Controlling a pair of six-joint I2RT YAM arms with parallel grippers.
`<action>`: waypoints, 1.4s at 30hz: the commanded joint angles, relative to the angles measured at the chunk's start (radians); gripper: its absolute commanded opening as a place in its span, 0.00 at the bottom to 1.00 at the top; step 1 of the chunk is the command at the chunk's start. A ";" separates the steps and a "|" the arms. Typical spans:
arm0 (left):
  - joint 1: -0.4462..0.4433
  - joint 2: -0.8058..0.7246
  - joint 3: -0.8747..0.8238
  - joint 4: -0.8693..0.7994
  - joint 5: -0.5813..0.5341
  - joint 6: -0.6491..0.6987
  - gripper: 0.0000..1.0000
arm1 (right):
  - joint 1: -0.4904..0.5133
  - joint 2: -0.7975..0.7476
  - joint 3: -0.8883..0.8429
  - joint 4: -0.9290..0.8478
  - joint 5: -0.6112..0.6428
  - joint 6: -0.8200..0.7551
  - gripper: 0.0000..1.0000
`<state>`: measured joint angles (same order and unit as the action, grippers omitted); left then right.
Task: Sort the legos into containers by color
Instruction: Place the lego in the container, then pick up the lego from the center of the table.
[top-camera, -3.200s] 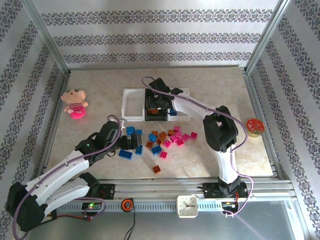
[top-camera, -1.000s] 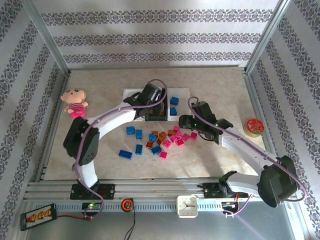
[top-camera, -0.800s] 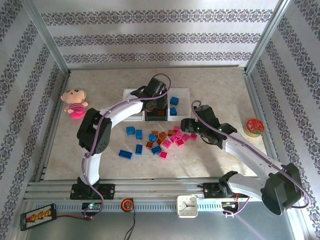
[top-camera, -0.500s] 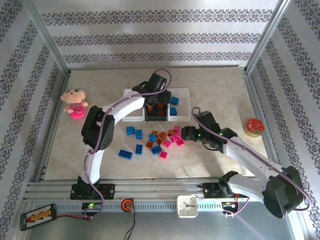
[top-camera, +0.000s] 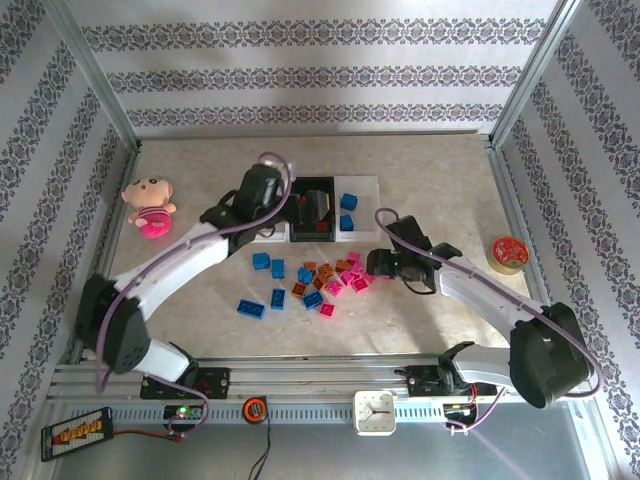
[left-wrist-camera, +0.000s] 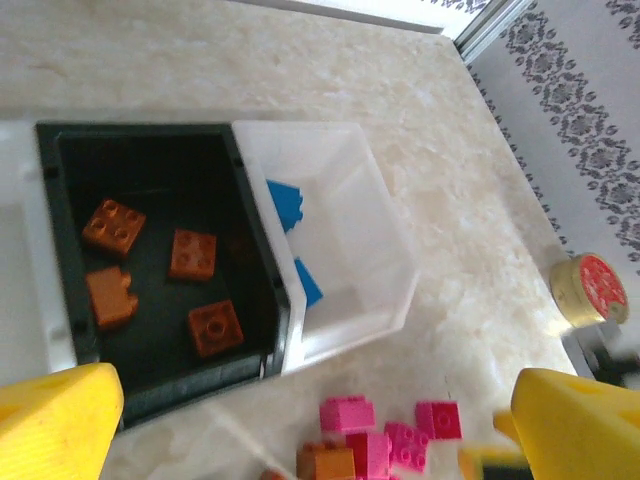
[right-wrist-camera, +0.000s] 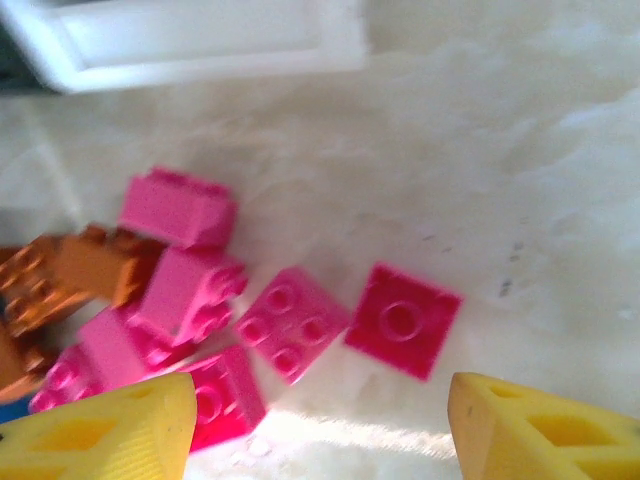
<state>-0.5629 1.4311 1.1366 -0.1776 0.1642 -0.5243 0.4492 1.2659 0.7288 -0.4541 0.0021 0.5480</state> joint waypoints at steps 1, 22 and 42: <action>-0.019 -0.117 -0.166 0.072 -0.022 -0.047 1.00 | -0.036 0.052 0.026 0.007 0.053 0.084 0.67; -0.034 -0.604 -0.569 0.023 -0.128 -0.120 1.00 | -0.054 0.269 0.047 0.094 0.101 0.256 0.46; -0.032 -0.708 -0.614 -0.146 -0.244 -0.093 0.99 | 0.044 0.001 0.151 0.000 -0.019 0.111 0.24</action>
<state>-0.5880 0.7540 0.5404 -0.2432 -0.0372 -0.6327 0.4335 1.2564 0.7769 -0.4503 0.0292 0.7136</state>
